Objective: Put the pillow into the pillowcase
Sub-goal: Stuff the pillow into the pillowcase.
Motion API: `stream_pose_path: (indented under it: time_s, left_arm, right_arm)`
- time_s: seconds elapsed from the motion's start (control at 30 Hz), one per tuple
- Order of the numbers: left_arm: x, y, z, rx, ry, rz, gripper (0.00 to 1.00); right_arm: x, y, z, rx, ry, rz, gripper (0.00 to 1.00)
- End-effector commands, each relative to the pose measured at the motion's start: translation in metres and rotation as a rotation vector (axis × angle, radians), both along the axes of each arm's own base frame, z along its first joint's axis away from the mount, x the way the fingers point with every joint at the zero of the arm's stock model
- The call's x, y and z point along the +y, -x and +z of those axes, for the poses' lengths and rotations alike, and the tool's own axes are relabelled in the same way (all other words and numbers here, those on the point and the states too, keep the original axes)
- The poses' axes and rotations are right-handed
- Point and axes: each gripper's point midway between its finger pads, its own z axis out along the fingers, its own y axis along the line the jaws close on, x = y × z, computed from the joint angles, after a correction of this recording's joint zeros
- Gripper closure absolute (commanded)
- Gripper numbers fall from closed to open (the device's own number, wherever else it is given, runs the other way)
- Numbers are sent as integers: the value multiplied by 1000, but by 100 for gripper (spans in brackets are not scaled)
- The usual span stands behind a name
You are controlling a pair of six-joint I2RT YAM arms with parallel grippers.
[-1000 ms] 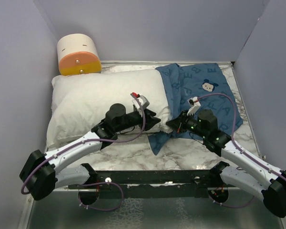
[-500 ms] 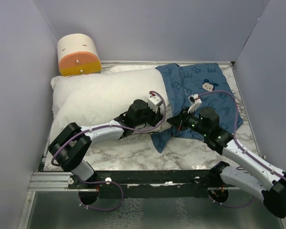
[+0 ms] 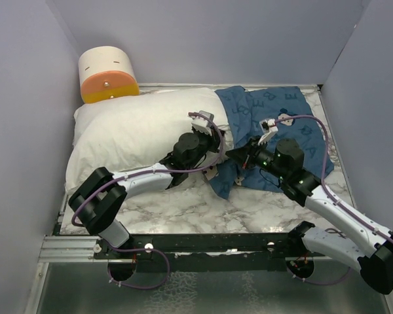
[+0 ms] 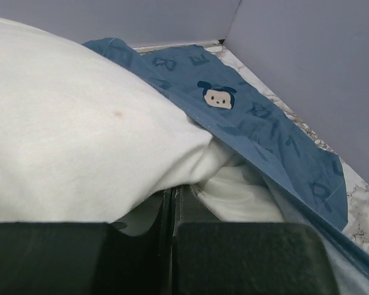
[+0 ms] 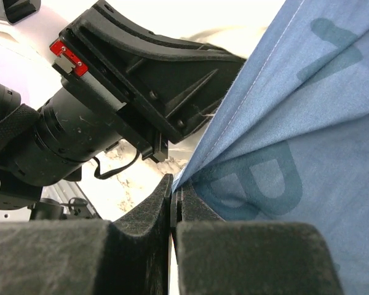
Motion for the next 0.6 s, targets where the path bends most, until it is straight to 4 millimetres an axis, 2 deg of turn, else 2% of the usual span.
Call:
stream_pose_path:
  time_s: [0.0, 0.13, 0.2, 0.27, 0.33, 0.4, 0.5, 0.57]
  left_arm:
    - [-13, -9, 53, -105, 167, 78, 100]
    - [-29, -3, 28, -89, 175, 46, 100]
    - [-30, 2, 19, -88, 197, 28, 100]
    - [-32, 11, 0, -91, 212, -17, 100]
    - [-37, 27, -14, -100, 226, -106, 100]
    - [-47, 49, -23, -110, 245, -238, 100]
    - [-48, 80, -33, -112, 248, -386, 100]
    - [-38, 91, -39, -104, 218, -412, 80]
  right_arm:
    - [31, 30, 10, -11, -73, 179, 99]
    - [41, 28, 15, -21, -84, 193, 99]
    - [38, 21, 31, -65, -94, 157, 99]
    - [34, 14, 50, -101, -117, 110, 99]
    - [31, 8, 71, -143, -130, 73, 99]
    - [28, 1, 81, -170, -133, 37, 99]
    - [16, -8, 81, -184, -93, -39, 99]
    - [3, -12, 73, -181, -49, -95, 99]
